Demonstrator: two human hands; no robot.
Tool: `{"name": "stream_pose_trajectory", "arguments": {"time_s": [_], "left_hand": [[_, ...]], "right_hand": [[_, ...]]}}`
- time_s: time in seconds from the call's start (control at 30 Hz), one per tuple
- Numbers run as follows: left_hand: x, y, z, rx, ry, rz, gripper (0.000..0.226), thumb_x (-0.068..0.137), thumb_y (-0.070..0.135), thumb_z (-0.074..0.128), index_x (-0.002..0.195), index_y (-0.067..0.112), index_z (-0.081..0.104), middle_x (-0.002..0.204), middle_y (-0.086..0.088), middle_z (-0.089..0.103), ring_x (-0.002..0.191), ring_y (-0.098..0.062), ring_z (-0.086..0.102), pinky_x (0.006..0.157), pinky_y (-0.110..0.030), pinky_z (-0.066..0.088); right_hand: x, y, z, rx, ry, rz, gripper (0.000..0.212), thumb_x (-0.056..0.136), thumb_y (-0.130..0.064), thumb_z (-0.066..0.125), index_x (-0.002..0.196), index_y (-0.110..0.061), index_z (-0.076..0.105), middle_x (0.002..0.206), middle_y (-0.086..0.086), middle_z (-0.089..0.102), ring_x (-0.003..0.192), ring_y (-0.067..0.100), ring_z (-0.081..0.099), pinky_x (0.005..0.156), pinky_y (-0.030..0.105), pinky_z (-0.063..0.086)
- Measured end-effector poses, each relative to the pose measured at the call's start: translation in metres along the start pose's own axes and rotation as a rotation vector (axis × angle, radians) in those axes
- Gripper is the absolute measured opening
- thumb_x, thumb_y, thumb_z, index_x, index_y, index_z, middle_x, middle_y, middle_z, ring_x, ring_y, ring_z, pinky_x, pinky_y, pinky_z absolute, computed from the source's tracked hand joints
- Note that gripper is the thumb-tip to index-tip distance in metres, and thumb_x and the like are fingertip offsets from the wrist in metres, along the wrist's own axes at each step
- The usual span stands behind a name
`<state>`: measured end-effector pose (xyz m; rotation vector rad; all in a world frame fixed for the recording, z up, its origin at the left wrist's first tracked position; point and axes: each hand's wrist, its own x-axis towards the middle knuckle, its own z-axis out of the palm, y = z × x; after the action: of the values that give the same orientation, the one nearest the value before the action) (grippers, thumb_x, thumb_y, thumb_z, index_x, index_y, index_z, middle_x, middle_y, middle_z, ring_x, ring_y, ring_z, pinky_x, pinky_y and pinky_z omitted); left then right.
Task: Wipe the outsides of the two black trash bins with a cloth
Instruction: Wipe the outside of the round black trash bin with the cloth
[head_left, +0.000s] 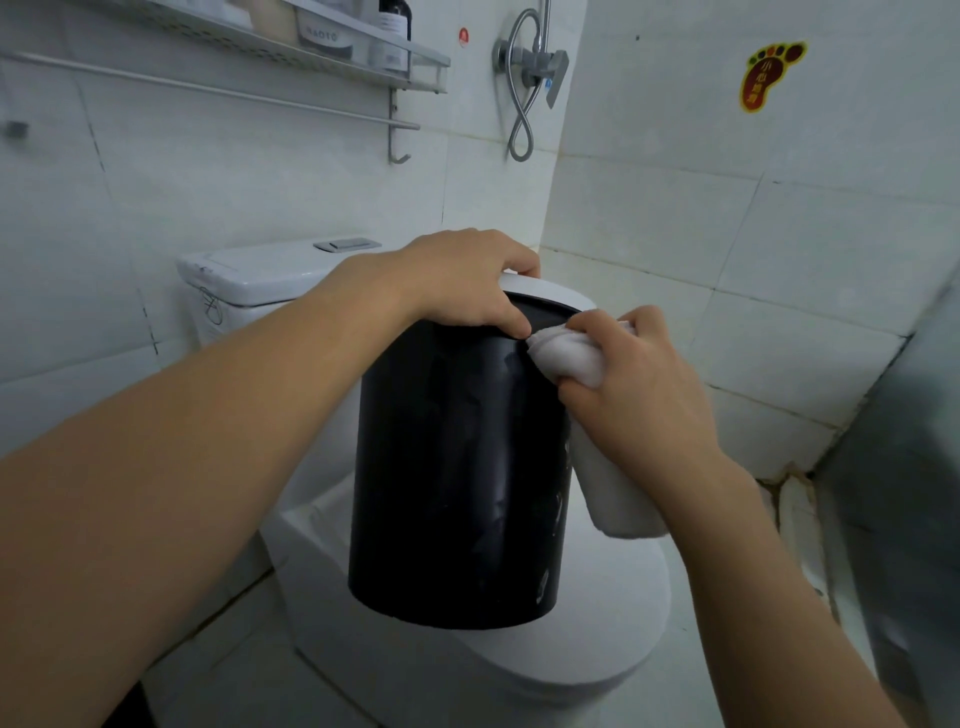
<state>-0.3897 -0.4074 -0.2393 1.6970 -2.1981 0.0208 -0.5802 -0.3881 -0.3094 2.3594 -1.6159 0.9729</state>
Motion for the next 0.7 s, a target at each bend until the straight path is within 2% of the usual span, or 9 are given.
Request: {"name": "stream_pose_trajectory", "arguments": {"time_s": [0.17, 0.37, 0.47, 0.57, 0.7], "left_hand": [[0.001, 0.001, 0.001, 0.008, 0.002, 0.001, 0.027, 0.074, 0.045, 0.074, 0.094, 0.037, 0.058, 0.082, 0.017, 0.055, 0.085, -0.016, 0.055, 0.073, -0.033, 0.042], [0.001, -0.001, 0.0, -0.011, 0.003, 0.002, 0.027, 0.073, 0.046, 0.075, 0.089, 0.032, 0.059, 0.079, 0.012, 0.058, 0.081, -0.014, 0.057, 0.071, -0.034, 0.044], [0.0, -0.001, 0.0, -0.009, 0.001, 0.003, 0.025, 0.073, 0.045, 0.075, 0.09, 0.034, 0.059, 0.081, 0.015, 0.057, 0.083, -0.014, 0.056, 0.073, -0.034, 0.045], [-0.001, 0.001, 0.0, -0.002, 0.0, 0.001, 0.026, 0.075, 0.044, 0.074, 0.094, 0.036, 0.058, 0.081, 0.019, 0.054, 0.08, -0.01, 0.053, 0.073, -0.032, 0.042], [-0.001, -0.001, -0.001, -0.016, 0.002, 0.001, 0.026, 0.075, 0.044, 0.075, 0.094, 0.034, 0.059, 0.079, 0.018, 0.055, 0.076, -0.003, 0.052, 0.071, -0.032, 0.042]], "right_hand": [[0.001, 0.006, 0.002, -0.018, 0.044, 0.068, 0.031, 0.085, -0.031, 0.056, 0.115, -0.037, 0.052, 0.11, -0.002, 0.037, 0.088, 0.026, 0.051, 0.062, 0.031, 0.034], [-0.006, -0.007, 0.003, -0.036, 0.049, -0.026, 0.032, 0.083, -0.031, 0.056, 0.113, -0.039, 0.05, 0.107, -0.004, 0.033, 0.08, 0.022, 0.043, 0.058, 0.03, 0.032], [-0.002, -0.003, 0.005, -0.025, 0.066, 0.028, 0.03, 0.085, -0.031, 0.056, 0.114, -0.037, 0.051, 0.105, -0.004, 0.032, 0.082, 0.025, 0.047, 0.06, 0.031, 0.033], [0.001, 0.005, 0.006, -0.035, 0.07, 0.1, 0.03, 0.087, -0.032, 0.056, 0.116, -0.034, 0.053, 0.105, -0.003, 0.029, 0.089, 0.029, 0.05, 0.063, 0.032, 0.034], [-0.001, 0.001, 0.005, -0.034, 0.062, 0.082, 0.031, 0.086, -0.031, 0.056, 0.116, -0.034, 0.052, 0.107, -0.002, 0.031, 0.085, 0.027, 0.047, 0.061, 0.031, 0.032]]}}
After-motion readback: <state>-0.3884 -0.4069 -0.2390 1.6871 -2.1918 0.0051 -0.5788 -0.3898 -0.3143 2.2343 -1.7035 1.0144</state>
